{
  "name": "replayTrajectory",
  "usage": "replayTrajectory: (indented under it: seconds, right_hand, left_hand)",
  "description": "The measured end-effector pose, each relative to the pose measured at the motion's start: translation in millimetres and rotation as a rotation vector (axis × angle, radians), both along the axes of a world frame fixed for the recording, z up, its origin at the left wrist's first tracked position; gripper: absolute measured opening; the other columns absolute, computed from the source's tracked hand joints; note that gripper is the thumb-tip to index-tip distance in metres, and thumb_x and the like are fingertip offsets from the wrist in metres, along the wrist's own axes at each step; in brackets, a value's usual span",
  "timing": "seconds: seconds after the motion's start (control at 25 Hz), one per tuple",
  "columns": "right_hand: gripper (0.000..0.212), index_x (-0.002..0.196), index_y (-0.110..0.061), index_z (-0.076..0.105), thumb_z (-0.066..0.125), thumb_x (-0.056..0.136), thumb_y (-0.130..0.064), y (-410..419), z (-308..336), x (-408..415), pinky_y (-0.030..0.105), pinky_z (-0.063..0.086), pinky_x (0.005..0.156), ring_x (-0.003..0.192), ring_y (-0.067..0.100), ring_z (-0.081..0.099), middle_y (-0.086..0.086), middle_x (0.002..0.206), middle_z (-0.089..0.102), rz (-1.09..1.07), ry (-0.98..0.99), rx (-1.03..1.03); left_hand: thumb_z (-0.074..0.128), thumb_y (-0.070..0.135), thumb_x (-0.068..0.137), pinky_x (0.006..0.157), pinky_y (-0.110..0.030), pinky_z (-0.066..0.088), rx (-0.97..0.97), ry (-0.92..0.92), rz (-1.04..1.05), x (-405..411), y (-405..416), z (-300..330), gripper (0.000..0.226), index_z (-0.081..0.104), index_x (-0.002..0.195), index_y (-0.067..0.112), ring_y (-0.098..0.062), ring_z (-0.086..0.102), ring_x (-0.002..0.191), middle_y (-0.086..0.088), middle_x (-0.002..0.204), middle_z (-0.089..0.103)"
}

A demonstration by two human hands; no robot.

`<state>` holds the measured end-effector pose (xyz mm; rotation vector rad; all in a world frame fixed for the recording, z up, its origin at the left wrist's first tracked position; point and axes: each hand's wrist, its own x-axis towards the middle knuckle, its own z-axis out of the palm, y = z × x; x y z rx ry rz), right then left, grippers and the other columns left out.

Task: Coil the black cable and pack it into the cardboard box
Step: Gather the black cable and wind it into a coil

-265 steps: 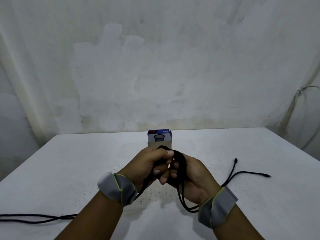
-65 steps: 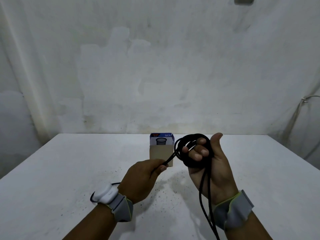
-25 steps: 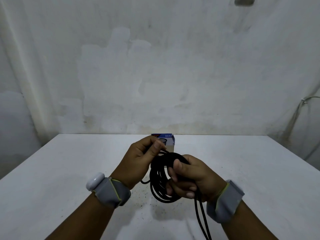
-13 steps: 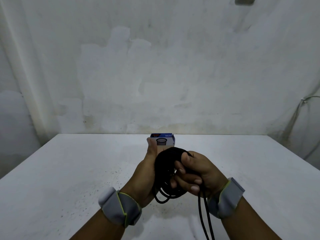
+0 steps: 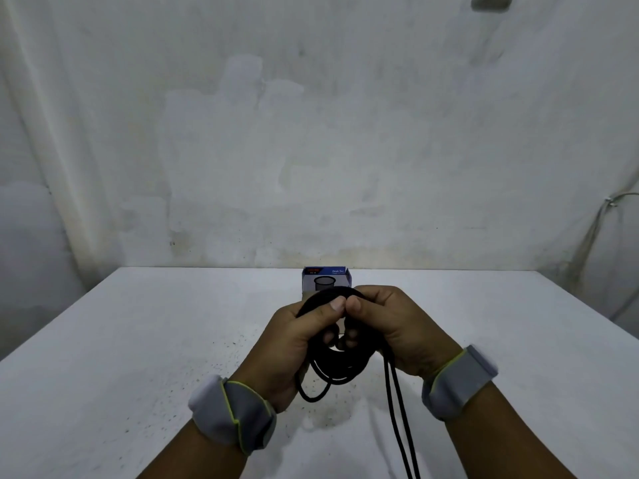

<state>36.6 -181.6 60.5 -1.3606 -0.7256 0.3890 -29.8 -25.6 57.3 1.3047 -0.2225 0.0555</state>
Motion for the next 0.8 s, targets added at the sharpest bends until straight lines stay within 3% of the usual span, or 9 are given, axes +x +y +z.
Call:
replayTrajectory:
  seconds: [0.16,0.32,0.44,0.56,0.68,0.8]
  right_hand:
    - [0.026,0.098,-0.010,0.074,0.066,0.085,-0.032,2,3,3,0.025,0.053,0.068,0.071,0.018,0.065,0.003,0.074,0.070,-0.147,-0.196,-0.075]
    - [0.028,0.108,-0.013,0.071,0.060,0.088,-0.028,5,2,1,0.022,0.052,0.074,0.083,0.016,0.068,-0.003,0.090,0.075,-0.161,-0.245,-0.083]
    - [0.036,0.116,-0.010,0.067,0.058,0.087,-0.031,13,-3,1,0.027,0.053,0.086,0.103,0.020,0.067,0.009,0.111,0.072,-0.237,-0.259,-0.053]
    - [0.039,0.121,-0.013,0.063,0.053,0.091,-0.035,21,-12,-2,0.031,0.053,0.090,0.109,0.020,0.064,0.011,0.117,0.069,-0.251,-0.188,0.013]
    - [0.037,0.125,-0.023,0.062,0.045,0.096,-0.038,26,-22,-8,0.038,0.059,0.081,0.108,0.023,0.065,0.007,0.117,0.069,-0.240,-0.118,0.076]
    - [0.034,0.125,-0.031,0.062,0.042,0.098,-0.038,31,-29,-14,0.039,0.061,0.066,0.086,0.023,0.072,0.002,0.109,0.073,-0.304,-0.065,0.065]
  left_hand:
    - [0.070,0.037,0.073,0.060,-0.026,0.046,-0.077,0.062,-0.011,-1,4,3,0.022,0.068,0.064,0.017,-0.019,0.052,0.057,0.003,0.048,0.047]
    - [0.071,0.029,0.070,0.062,-0.029,0.055,-0.195,0.079,-0.102,-1,7,2,0.024,0.064,0.053,0.014,-0.018,0.065,0.059,-0.001,0.048,0.055]
    - [0.071,0.029,0.070,0.065,-0.032,0.057,-0.315,0.085,-0.156,-1,6,1,0.021,0.069,0.061,0.010,-0.020,0.070,0.067,-0.002,0.057,0.065]
    - [0.066,0.026,0.077,0.064,-0.033,0.058,-0.384,0.082,-0.160,0,4,2,0.018,0.073,0.070,0.011,-0.019,0.069,0.068,-0.002,0.066,0.071]
    - [0.064,0.029,0.074,0.061,-0.030,0.058,-0.478,0.102,-0.092,5,6,5,0.022,0.072,0.075,0.008,-0.016,0.069,0.064,-0.001,0.064,0.069]
    - [0.069,0.033,0.070,0.059,-0.026,0.057,-0.569,0.114,0.002,10,7,10,0.028,0.067,0.082,0.007,-0.013,0.067,0.060,0.000,0.064,0.067]
